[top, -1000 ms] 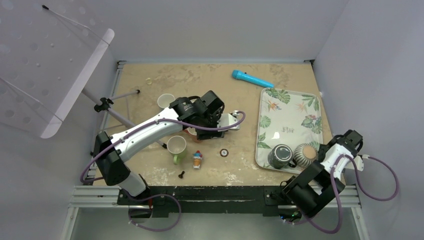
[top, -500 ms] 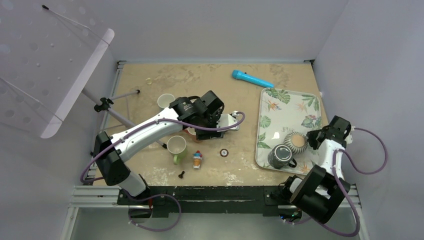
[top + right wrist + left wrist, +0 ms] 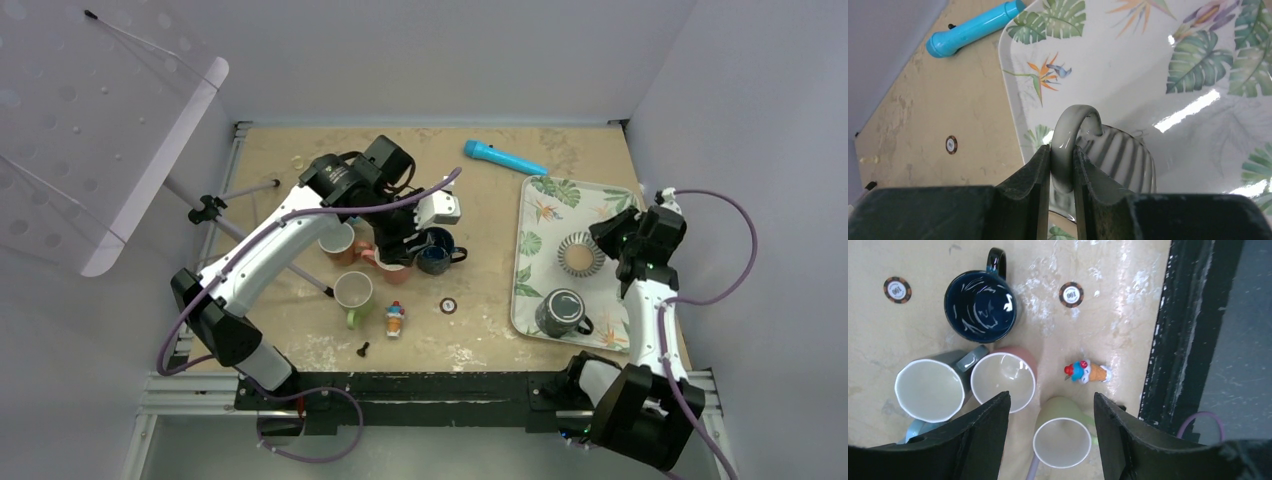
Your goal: Turn the mug right side up
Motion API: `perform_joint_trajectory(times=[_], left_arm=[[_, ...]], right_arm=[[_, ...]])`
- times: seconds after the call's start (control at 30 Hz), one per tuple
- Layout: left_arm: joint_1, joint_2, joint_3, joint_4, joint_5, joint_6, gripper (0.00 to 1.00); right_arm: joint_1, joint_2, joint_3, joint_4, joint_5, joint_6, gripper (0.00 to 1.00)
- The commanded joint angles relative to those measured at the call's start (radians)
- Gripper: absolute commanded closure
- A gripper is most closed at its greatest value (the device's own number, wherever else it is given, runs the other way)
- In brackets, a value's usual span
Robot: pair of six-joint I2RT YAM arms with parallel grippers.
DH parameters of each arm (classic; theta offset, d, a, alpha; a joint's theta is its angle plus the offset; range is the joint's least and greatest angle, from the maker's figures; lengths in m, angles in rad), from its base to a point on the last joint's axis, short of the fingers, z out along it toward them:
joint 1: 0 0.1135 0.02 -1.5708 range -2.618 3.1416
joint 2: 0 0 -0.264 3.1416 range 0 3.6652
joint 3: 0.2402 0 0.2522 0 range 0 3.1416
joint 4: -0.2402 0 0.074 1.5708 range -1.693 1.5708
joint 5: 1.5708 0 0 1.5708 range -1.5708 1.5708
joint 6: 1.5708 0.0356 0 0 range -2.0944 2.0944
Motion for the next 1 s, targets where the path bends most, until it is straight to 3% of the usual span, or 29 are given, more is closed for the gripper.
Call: perform_joint_trajectory(times=[0.0, 0.17, 0.37, 0.63, 0.97], left_arm=[[0.004, 0.015, 0.069, -0.050, 0.155, -0.048, 0.34], [0.004, 0.039, 0.100, -0.041, 0.126, -0.080, 0.34], [0.004, 0.049, 0.117, -0.054, 0.139, -0.085, 0.34], [0.051, 0.034, 0.197, -0.084, 0.345, -0.069, 0.15], [0.147, 0.062, 0.252, 0.023, 0.476, -0.152, 0.11]], right_arm=[[0.017, 0.029, 0.078, 0.108, -0.009, -0.056, 1.00], [0.038, 0.143, 0.092, 0.111, -0.008, -0.042, 1.00], [0.106, 0.050, 0.107, 0.164, -0.010, -0.066, 1.00], [0.202, -0.067, 0.117, 0.241, -0.166, -0.103, 1.00], [0.373, -0.089, 0.163, 0.270, -0.326, -0.154, 1.00]])
